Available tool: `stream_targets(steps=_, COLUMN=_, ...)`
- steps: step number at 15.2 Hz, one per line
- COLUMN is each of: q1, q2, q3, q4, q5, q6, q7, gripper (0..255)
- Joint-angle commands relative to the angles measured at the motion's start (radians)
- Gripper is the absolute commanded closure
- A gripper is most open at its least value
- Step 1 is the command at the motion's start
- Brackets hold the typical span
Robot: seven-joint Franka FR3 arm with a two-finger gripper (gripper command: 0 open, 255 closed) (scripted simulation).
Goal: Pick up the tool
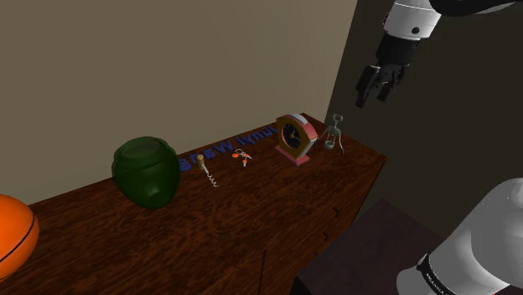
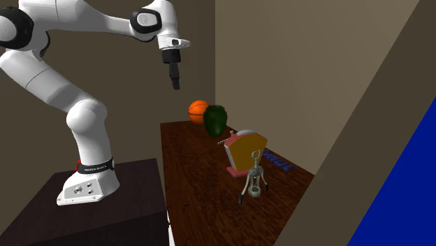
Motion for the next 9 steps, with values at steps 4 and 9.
stream_targets(steps=4, q1=-0.011, q2=0.016, q3=-0.061, q4=-0.056, q5=-0.028, q6=0.098, q7=-0.076, gripper=0)
stream_targets(steps=9, q1=-0.025, q2=0.084, q3=-0.168, q4=-0.116, q5=-0.065, q6=0.268, q7=-0.207, gripper=0)
